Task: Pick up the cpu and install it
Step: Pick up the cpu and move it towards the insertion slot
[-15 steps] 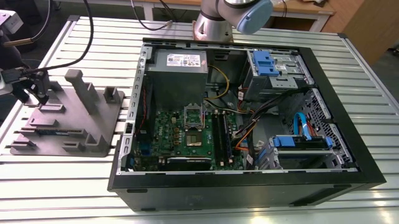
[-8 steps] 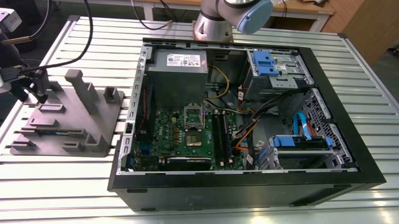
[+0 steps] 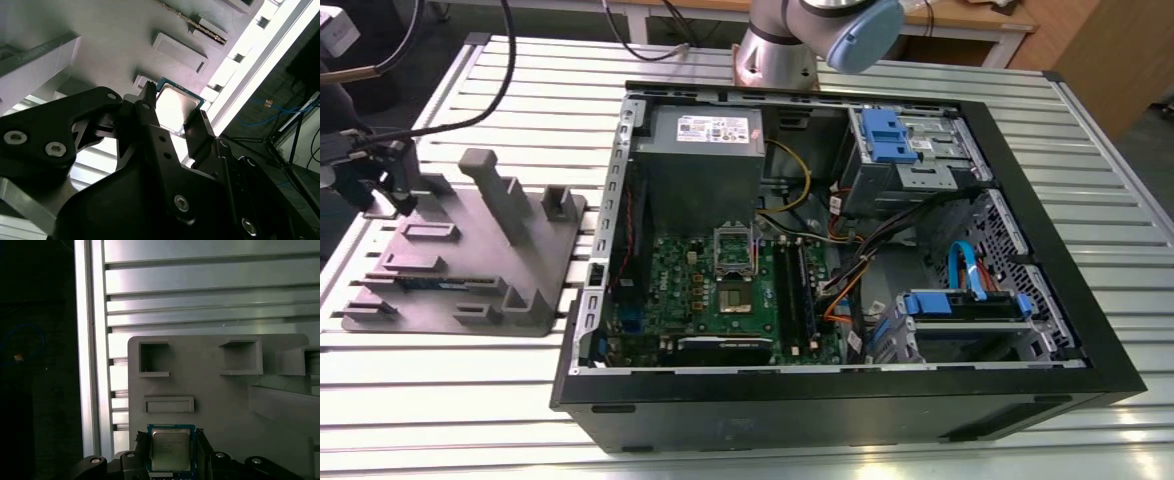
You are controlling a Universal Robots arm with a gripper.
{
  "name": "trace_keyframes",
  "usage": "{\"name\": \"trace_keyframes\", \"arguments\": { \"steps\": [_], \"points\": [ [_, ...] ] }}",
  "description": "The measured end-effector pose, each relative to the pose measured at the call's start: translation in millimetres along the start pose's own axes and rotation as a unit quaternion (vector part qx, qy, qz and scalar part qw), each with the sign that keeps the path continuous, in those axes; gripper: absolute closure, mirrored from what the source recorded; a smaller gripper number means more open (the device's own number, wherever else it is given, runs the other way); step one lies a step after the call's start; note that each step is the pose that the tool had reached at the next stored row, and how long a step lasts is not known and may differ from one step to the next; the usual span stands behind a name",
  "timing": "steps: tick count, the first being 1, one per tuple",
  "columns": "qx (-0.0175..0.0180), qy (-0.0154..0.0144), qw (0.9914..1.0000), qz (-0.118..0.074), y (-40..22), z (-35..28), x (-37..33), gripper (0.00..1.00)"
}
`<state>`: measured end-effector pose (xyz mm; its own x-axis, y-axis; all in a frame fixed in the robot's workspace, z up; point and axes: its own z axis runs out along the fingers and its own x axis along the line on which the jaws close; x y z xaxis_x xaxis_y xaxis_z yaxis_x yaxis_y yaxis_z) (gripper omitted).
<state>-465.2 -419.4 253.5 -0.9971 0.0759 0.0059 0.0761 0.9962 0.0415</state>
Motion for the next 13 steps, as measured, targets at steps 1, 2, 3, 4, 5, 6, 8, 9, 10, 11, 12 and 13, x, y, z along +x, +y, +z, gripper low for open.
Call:
{"name": "trace_keyframes", "arguments": {
  "steps": [1, 2, 3, 4, 5, 6, 8, 9, 10, 11, 12, 13],
  "points": [
    [0.0, 0.0, 1.0, 0.0, 0.1, -1.4, 0.0, 0.53],
    [0.0, 0.0, 1.0, 0.0, 0.1, -3.0, 0.0, 0.53],
    [0.0, 0.0, 1.0, 0.0, 0.2, -4.5, 0.0, 0.53],
    [0.0, 0.0, 1.0, 0.0, 0.3, -6.1, 0.0, 0.53],
    [0.0, 0.0, 1.0, 0.0, 0.3, -7.6, 0.1, 0.53],
    [0.0, 0.0, 1.0, 0.0, 0.4, -9.2, 0.1, 0.53],
    [0.0, 0.0, 1.0, 0.0, 0.5, -12.9, 0.1, 0.53],
    [0.0, 0.0, 1.0, 0.0, 0.6, -14.4, 0.1, 0.53],
    [0.0, 0.0, 1.0, 0.0, 0.7, -16.1, 0.1, 0.53],
    [0.0, 0.0, 1.0, 0.0, 0.8, -18.2, 0.1, 0.53],
    [-0.0001, 0.0, 1.0, 0.0, 0.9, -20.3, 0.1, 0.53],
    [0.0, 0.0, 1.0, 0.0, 0.9, -22.5, 0.1, 0.53]
  ]
}}
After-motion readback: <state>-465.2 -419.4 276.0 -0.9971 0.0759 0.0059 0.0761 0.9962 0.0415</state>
